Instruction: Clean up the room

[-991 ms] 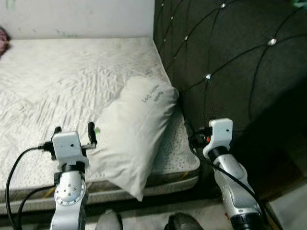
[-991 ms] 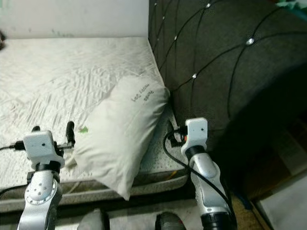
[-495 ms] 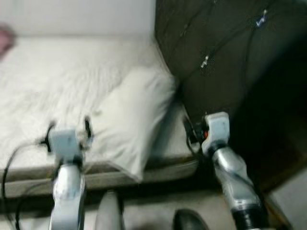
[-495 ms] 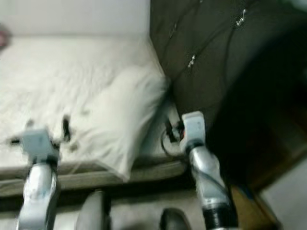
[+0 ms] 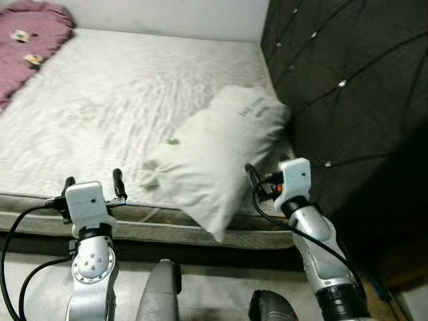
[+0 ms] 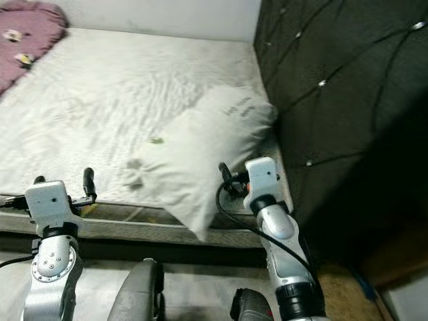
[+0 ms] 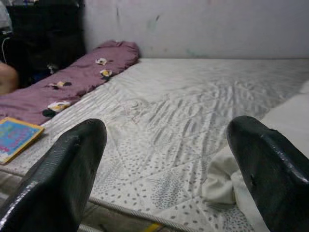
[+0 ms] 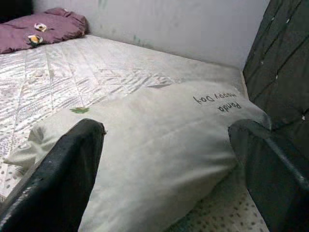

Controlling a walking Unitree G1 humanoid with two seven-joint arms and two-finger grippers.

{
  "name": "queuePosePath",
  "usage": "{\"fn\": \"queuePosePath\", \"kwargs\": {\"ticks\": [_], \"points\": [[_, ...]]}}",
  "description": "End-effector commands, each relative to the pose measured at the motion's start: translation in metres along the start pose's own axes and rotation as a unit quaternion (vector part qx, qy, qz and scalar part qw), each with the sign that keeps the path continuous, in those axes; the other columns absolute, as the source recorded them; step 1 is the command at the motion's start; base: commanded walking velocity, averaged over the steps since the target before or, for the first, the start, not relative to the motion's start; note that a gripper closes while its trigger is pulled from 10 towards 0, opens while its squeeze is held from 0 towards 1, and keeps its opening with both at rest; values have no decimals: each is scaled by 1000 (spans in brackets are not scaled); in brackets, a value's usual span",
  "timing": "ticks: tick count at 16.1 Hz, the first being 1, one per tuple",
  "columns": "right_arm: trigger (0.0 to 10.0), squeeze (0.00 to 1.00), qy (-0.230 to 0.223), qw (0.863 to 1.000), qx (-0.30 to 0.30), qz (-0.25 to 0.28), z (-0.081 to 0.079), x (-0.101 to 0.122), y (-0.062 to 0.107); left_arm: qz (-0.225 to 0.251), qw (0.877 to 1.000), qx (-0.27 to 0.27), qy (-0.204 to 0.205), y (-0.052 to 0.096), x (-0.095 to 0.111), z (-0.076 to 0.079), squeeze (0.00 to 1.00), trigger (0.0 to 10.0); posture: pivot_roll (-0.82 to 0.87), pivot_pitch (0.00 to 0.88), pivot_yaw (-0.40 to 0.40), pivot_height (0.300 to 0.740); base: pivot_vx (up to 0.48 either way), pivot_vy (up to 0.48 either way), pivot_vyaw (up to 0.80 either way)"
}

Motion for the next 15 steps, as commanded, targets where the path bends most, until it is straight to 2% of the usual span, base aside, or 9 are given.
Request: {"fn": "queuePosePath", "kwargs": {"ticks": [1, 12, 15], "points": [[10000, 0, 4, 1000, -3, -4, 3, -3, 1, 7, 1000, -12, 4, -1, 5, 6, 0, 10000, 10, 0, -31, 665, 240, 0, 0], [10000, 0, 11, 1000, 3, 3, 1, 0, -3, 13, 1000, -18, 12, -5, 7, 9, 0, 10000, 8, 0, -30, 665, 276, 0, 0], [10000, 0, 12, 1000, 5, 4, 0, 0, -3, 13, 1000, -22, 13, -6, 7, 10, 0, 10000, 6, 0, -29, 665, 339, 0, 427]]}}
Point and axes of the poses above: a point about 5 cm out from each wrist's last joint towards the gripper, its own y axis pointing back from the gripper into the wrist, its own x axis along the axis of the wrist's last joint, z = x × y, the point moved 6 cm from there along -y, pointing out of the wrist towards the gripper, and after that the axes turned 1 degree about y, right-handed, at the moved point
